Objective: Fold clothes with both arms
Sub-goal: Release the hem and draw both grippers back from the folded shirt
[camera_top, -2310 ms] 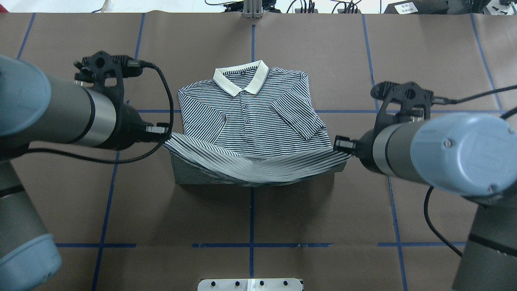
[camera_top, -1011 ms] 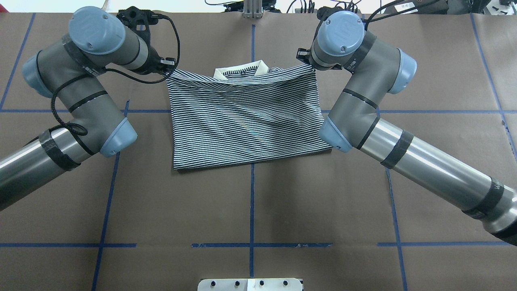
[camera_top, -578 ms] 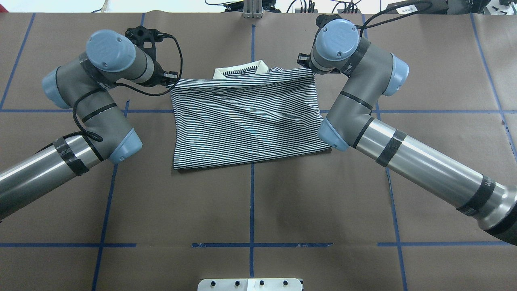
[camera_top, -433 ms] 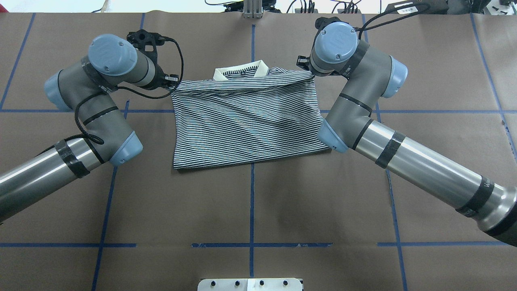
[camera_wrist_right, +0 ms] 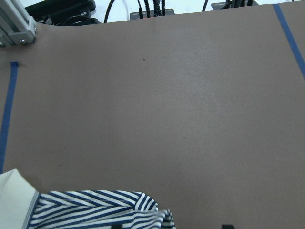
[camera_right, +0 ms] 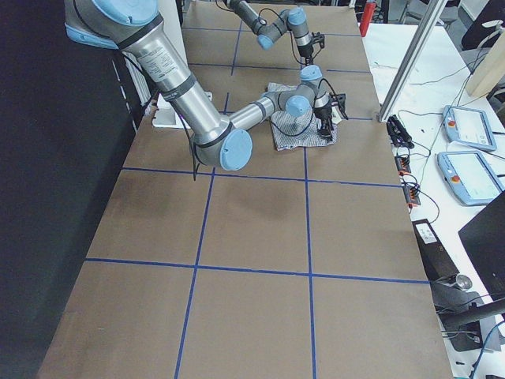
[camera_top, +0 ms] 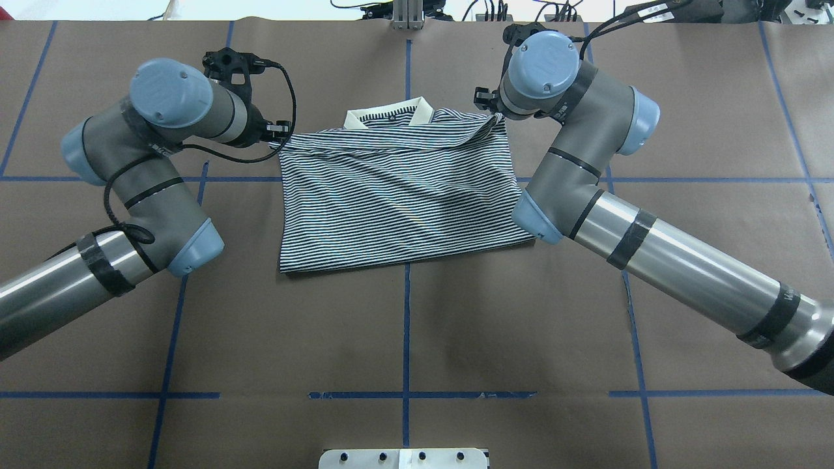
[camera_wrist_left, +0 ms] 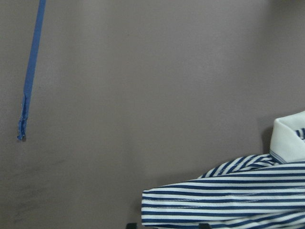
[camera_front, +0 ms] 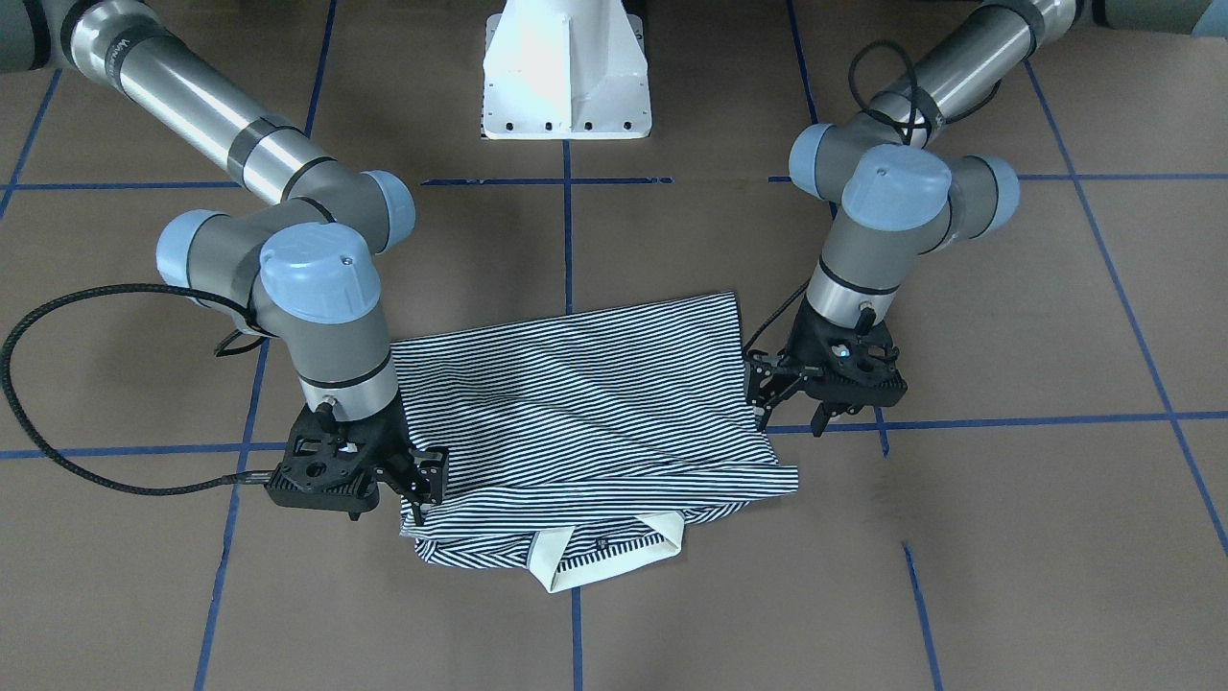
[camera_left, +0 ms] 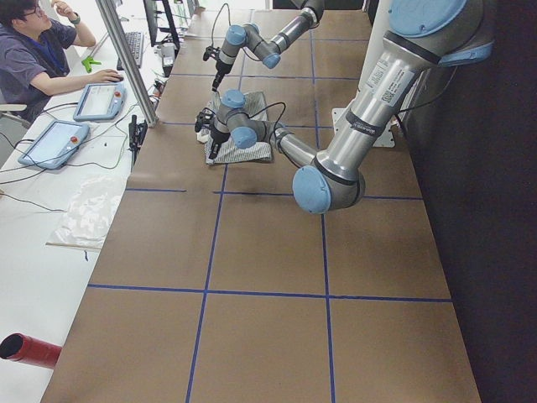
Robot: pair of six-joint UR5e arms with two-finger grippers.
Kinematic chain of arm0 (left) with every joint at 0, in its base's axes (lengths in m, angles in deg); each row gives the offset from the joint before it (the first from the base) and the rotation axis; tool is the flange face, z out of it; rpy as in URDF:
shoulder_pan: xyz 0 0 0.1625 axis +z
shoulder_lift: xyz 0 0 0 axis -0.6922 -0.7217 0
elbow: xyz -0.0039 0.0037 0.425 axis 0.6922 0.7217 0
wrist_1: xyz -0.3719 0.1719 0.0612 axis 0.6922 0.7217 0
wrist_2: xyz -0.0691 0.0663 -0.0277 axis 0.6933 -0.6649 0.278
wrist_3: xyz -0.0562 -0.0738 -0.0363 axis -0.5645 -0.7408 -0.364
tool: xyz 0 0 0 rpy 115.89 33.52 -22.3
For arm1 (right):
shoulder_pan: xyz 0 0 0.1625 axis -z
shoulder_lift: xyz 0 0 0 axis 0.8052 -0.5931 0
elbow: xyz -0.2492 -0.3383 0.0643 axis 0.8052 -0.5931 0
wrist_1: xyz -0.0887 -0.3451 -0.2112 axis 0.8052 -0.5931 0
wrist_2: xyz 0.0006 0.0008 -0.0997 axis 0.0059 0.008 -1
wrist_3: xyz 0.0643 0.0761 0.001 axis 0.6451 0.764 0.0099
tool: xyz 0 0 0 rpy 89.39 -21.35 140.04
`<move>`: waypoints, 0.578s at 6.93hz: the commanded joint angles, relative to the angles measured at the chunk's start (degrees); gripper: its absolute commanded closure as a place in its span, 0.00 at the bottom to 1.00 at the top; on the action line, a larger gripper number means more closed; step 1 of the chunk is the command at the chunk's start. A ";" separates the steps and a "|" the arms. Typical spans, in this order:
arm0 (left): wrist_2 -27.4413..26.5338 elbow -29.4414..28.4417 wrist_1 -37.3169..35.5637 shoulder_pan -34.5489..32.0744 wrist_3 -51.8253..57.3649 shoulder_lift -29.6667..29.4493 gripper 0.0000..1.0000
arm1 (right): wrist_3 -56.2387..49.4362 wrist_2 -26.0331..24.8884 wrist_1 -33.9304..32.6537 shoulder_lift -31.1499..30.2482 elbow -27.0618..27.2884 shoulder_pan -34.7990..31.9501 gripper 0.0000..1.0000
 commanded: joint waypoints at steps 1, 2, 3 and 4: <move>1.41 8.28 0.48 5.63 -2.99 6.18 0.00 | -7.75 5.66 0.26 -3.72 3.55 -3.58 0.00; 0.97 8.66 1.52 8.10 -7.72 6.73 0.00 | -8.30 5.75 0.18 -4.61 4.53 -3.85 0.00; -1.81 8.66 3.36 11.70 -12.03 8.22 0.16 | -8.30 5.84 0.26 -4.80 4.62 -3.94 0.00; -2.80 8.75 5.73 13.12 -16.08 9.45 0.33 | -8.30 5.84 0.18 -4.80 4.62 -3.85 0.00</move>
